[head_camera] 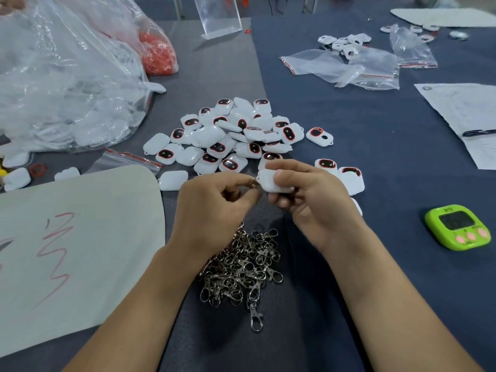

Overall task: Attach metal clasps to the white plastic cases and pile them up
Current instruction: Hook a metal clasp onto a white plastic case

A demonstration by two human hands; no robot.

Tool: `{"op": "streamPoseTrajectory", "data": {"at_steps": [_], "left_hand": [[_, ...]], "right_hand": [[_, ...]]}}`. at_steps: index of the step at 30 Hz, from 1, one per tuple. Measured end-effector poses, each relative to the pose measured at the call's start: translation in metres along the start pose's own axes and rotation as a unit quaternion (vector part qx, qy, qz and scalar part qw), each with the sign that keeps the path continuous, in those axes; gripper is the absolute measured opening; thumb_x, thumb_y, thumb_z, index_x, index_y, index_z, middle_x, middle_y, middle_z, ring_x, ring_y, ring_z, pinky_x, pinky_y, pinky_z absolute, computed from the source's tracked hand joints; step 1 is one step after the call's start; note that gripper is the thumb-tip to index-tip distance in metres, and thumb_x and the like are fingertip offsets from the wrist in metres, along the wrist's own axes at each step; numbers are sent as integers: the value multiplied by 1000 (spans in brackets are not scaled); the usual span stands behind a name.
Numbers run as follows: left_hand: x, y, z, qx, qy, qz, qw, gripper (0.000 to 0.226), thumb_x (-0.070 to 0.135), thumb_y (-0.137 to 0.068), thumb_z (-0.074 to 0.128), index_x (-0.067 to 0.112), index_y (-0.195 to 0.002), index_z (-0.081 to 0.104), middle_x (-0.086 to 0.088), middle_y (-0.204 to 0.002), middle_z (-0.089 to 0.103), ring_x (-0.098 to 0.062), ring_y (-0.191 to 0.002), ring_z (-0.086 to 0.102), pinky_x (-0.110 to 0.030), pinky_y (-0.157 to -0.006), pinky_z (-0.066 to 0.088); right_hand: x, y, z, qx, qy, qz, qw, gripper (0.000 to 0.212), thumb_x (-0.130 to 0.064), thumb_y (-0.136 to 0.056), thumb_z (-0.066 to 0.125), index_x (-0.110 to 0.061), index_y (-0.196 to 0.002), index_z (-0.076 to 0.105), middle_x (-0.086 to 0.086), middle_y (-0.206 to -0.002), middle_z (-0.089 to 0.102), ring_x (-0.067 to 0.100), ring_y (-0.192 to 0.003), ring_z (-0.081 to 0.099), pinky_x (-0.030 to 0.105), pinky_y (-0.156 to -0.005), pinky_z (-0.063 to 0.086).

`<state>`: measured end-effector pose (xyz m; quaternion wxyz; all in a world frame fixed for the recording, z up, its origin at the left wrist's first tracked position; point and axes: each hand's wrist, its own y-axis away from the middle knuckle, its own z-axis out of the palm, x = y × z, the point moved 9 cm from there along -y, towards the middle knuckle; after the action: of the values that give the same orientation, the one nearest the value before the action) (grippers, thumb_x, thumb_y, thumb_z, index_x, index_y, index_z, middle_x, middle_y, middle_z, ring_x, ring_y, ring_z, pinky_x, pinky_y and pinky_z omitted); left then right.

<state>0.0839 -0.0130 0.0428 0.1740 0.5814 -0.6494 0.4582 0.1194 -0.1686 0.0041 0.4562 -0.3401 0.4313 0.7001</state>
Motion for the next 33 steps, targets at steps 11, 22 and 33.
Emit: {"op": "streamPoseTrajectory", "data": {"at_steps": [11,22,33], "left_hand": [[-11,-1,13,1,271,-132,954,11,27,-78,75,35,-76,82,10,-55,59,-2,-52,45,-16,-53,38],[1,-4,6,-2,153,-45,987,20,9,-73,65,18,-55,64,13,-49,48,-2,-49,39,-16,-48,31],[23,2,16,-139,-119,123,975,16,15,-76,69,11,-65,58,8,-65,49,-11,-60,45,-25,-57,34]], "right_hand": [[2,1,5,-27,-37,16,999,21,7,-88,58,-5,-91,74,12,-71,71,16,-50,60,19,-44,46],[-7,5,8,-27,-16,-30,999,29,9,-85,58,-11,-80,79,12,-68,69,18,-47,56,20,-42,41],[-31,20,16,7,279,-224,934,20,-5,-74,74,-24,-78,78,-2,-75,72,9,-65,62,33,-57,54]]}}
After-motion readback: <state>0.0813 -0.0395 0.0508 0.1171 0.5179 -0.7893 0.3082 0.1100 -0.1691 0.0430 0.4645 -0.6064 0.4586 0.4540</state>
